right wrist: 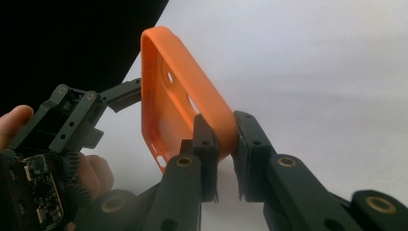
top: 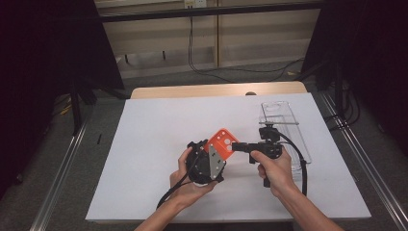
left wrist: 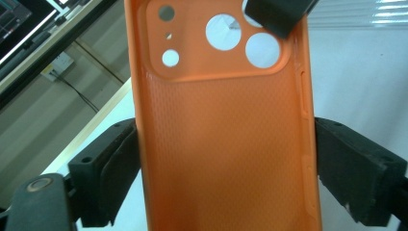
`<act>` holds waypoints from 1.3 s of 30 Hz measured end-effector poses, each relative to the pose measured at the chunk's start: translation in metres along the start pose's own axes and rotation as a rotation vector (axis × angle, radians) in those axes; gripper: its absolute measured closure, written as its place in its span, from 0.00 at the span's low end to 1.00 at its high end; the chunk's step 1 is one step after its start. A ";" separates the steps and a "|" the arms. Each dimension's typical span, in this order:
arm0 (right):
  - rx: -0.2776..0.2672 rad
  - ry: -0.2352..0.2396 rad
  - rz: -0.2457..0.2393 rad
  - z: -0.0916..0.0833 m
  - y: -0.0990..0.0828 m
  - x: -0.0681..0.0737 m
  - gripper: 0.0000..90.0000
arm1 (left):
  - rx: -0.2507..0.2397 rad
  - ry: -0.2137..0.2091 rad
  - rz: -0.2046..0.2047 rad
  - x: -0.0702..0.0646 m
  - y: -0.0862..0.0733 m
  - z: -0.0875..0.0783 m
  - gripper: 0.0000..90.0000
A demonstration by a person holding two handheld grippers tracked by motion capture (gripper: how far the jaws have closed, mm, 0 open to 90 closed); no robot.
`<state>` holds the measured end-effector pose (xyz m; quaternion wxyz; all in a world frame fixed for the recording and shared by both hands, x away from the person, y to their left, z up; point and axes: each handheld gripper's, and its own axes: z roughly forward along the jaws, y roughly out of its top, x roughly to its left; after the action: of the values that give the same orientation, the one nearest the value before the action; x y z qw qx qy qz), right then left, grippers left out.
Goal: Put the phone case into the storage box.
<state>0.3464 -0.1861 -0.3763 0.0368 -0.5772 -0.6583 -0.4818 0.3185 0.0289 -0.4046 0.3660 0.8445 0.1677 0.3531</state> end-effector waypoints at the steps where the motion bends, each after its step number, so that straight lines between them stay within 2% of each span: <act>1: -0.006 -0.009 -0.006 0.000 0.000 0.000 0.89 | -0.001 0.005 -0.003 0.000 0.000 0.000 0.13; 4: -0.015 -0.013 -0.010 -0.001 0.000 0.000 0.89 | -0.006 0.008 -0.006 -0.001 0.000 0.000 0.12; 6: -0.012 -0.008 -0.009 -0.002 0.001 0.000 0.89 | -0.021 -0.015 -0.025 -0.001 0.001 -0.001 0.10; 11: -0.019 -0.006 -0.019 -0.003 0.002 0.000 0.89 | -0.045 -0.039 -0.051 0.001 0.000 -0.003 0.03; 17: -0.034 0.005 -0.050 -0.006 0.003 0.004 0.89 | -0.088 -0.139 -0.175 0.014 -0.003 -0.008 0.02; 21: -0.039 0.005 -0.075 -0.008 0.004 0.004 0.89 | -0.100 -0.177 -0.275 0.025 -0.008 -0.008 0.03; 24: -0.040 0.008 -0.077 -0.008 0.004 0.005 0.89 | -0.093 -0.171 -0.285 0.029 -0.010 -0.009 0.03; 25: -0.048 0.008 -0.087 -0.009 0.004 0.006 0.89 | -0.097 -0.142 -0.286 0.030 -0.014 -0.010 0.03; 31: -0.062 -0.006 -0.102 -0.012 0.005 0.003 0.89 | -0.109 -0.120 -0.331 0.037 -0.029 -0.013 0.03; 33: -0.070 -0.009 -0.107 -0.012 0.006 0.002 0.89 | -0.121 -0.119 -0.349 0.038 -0.031 -0.014 0.04; 35: -0.078 -0.011 -0.112 -0.014 0.007 0.001 0.89 | -0.143 -0.128 -0.384 0.038 -0.033 -0.015 0.04; 39: -0.088 -0.026 -0.127 -0.018 0.009 0.000 0.89 | -0.162 -0.125 -0.396 0.035 -0.038 -0.017 0.05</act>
<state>0.3445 -0.1995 -0.3619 -0.0279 -0.5418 -0.6720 -0.5042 0.3299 0.0819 -0.4073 0.5044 0.7833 0.2784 0.2336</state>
